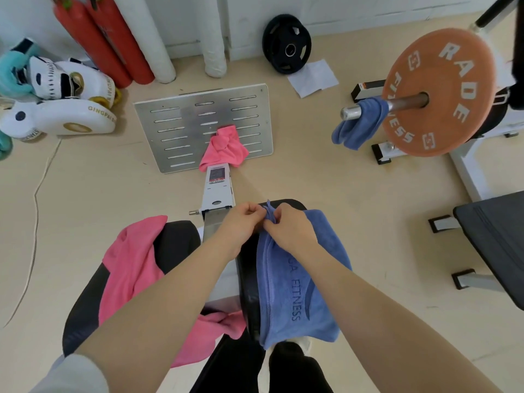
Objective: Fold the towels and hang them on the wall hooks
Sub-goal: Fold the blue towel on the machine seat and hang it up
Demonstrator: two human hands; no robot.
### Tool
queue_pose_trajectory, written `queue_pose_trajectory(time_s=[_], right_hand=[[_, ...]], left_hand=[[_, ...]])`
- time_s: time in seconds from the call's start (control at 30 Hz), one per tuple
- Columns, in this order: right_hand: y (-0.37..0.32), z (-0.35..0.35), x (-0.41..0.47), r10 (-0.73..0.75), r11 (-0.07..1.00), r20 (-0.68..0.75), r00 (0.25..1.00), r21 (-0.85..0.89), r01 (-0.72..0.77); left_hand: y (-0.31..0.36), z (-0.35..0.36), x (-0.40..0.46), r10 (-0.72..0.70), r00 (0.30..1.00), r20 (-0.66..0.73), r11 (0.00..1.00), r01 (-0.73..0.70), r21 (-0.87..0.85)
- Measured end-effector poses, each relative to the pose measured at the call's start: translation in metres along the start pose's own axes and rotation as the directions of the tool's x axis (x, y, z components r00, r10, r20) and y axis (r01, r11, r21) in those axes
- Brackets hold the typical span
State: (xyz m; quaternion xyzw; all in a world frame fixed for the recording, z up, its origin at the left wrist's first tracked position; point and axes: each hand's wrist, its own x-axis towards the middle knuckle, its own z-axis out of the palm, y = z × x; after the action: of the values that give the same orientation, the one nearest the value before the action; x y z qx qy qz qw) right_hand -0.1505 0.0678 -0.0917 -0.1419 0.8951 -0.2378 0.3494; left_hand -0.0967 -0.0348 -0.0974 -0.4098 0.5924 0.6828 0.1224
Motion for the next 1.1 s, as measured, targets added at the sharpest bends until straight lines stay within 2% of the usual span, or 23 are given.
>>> queue_pose_trajectory(time_s=[0.1,0.17,0.3,0.43,0.5,0.57,0.7,0.8,0.87,0.97,1.1], right_hand=[[0.007,-0.003,-0.009,-0.011,0.985,-0.065,0.998,0.173,0.023],[0.007,-0.003,-0.015,-0.053,0.978,-0.1,0.994,0.194,0.072],[-0.002,0.0,-0.017,-0.119,0.971,-0.055,0.991,0.203,0.128],[-0.003,-0.002,-0.016,-0.055,0.935,-0.031,0.998,0.35,0.062],[-0.001,-0.004,-0.014,0.011,0.901,-0.039,0.999,0.434,0.007],[0.0,-0.004,-0.011,0.07,0.871,-0.034,0.997,0.488,-0.044],[-0.002,-0.002,-0.006,0.116,0.859,-0.032,0.993,0.505,-0.084],[-0.001,-0.005,-0.009,0.154,0.823,-0.114,0.982,0.564,-0.064],[-0.002,-0.008,-0.015,0.084,0.854,-0.194,0.977,0.519,0.03],[-0.011,-0.008,-0.02,-0.054,0.926,-0.15,0.987,0.363,0.106],[-0.018,0.001,-0.013,-0.014,0.964,-0.122,0.992,0.261,0.045]], left_hand=[[0.0,0.001,0.003,-0.042,0.993,-0.111,0.995,0.032,-0.091],[0.0,0.002,0.002,-0.086,0.985,-0.15,0.984,0.06,-0.17],[0.001,0.006,-0.002,-0.127,0.99,-0.058,0.953,0.106,-0.285],[-0.001,0.007,-0.005,-0.092,0.996,0.002,0.903,0.084,-0.421],[-0.004,0.008,-0.007,-0.079,0.995,0.062,0.903,0.098,-0.418],[-0.004,0.009,-0.009,-0.09,0.994,0.066,0.906,0.109,-0.408],[0.001,0.012,-0.01,-0.107,0.994,-0.019,0.919,0.091,-0.384],[0.007,0.015,-0.007,-0.152,0.981,-0.125,0.948,0.109,-0.3],[0.008,0.015,-0.003,-0.176,0.973,-0.15,0.956,0.132,-0.263],[0.006,0.013,-0.001,-0.197,0.975,-0.107,0.956,0.167,-0.24],[0.005,0.009,-0.002,-0.197,0.98,-0.044,0.947,0.178,-0.266]])
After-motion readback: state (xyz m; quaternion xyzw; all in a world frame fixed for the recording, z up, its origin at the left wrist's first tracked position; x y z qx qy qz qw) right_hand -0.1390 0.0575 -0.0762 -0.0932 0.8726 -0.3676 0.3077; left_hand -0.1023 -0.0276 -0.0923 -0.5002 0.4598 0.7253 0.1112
